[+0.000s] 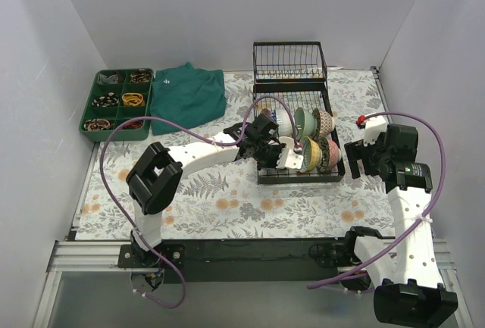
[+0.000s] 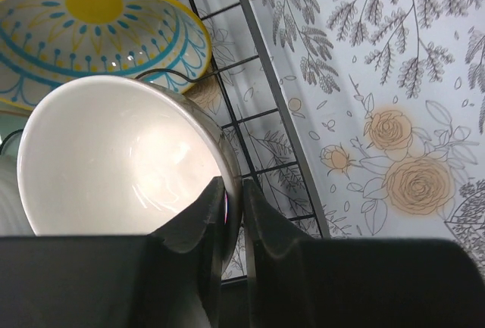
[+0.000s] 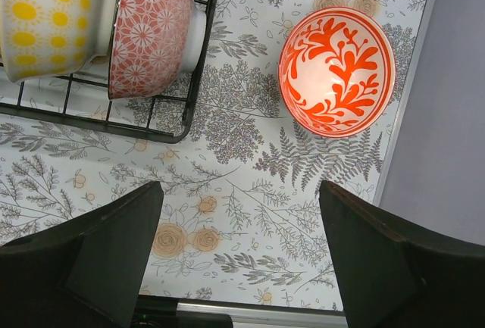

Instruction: Load the bowls into the dish rack

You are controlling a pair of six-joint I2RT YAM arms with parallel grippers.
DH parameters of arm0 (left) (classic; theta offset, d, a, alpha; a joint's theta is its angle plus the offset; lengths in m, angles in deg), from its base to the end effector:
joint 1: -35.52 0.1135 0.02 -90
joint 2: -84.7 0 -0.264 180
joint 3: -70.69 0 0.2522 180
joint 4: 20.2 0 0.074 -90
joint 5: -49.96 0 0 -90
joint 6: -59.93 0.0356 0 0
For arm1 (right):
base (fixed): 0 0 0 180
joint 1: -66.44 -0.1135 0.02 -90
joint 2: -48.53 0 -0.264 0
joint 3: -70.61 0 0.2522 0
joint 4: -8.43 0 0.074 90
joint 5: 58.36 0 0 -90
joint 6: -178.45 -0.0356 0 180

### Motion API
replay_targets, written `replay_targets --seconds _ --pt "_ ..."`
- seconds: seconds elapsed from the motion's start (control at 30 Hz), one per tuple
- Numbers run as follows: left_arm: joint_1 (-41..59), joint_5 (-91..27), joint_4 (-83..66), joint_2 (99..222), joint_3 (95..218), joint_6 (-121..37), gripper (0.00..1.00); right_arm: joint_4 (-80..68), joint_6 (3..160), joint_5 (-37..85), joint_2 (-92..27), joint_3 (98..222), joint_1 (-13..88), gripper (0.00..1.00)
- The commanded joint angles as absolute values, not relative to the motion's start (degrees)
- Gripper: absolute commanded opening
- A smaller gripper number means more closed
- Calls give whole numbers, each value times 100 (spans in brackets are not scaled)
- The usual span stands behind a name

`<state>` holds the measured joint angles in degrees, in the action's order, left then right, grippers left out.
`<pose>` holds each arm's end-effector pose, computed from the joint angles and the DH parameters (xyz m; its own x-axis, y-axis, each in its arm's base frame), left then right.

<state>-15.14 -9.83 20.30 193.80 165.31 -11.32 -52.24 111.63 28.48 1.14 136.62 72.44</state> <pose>0.2465 -0.3290 0.2141 -0.2179 0.7041 -0.6759 0.9731 0.1037 -0.2057 0.1609 -0.0149 0.3150 -0.6374 -0.3282 -0.6971 -0.2037 0.9443 -0.2583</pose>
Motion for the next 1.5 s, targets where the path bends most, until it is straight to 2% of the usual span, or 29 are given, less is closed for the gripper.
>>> replay_targets --seconds 0.0,0.27,0.33,0.53,0.7,1.0,1.47 --pt "-1590 -796 1317 18473 16751 -1960 0 -5112 11025 2795 -15 13772 7268 93" --pt "-1590 -867 430 18104 17077 -3769 0 -5156 11025 2830 -306 14001 7268 93" --pt "-1590 -1163 -403 17955 16937 -5041 0 -5173 10990 2813 -341 13992 7268 93" --pt "-1230 -1437 -3400 17146 15391 -8676 0 -5235 10972 2874 -472 13913 7268 92" --pt "-1186 -1604 -4657 17057 14521 -9956 0 -5226 11121 3023 -640 13790 7268 91" --pt "-1151 -2211 -5249 17452 14088 -11925 0 -5314 11262 3138 -816 13755 7268 91" --pt "-1168 -2906 -5495 18226 13808 -13412 0 -5419 11420 3366 -1167 13737 7268 91"
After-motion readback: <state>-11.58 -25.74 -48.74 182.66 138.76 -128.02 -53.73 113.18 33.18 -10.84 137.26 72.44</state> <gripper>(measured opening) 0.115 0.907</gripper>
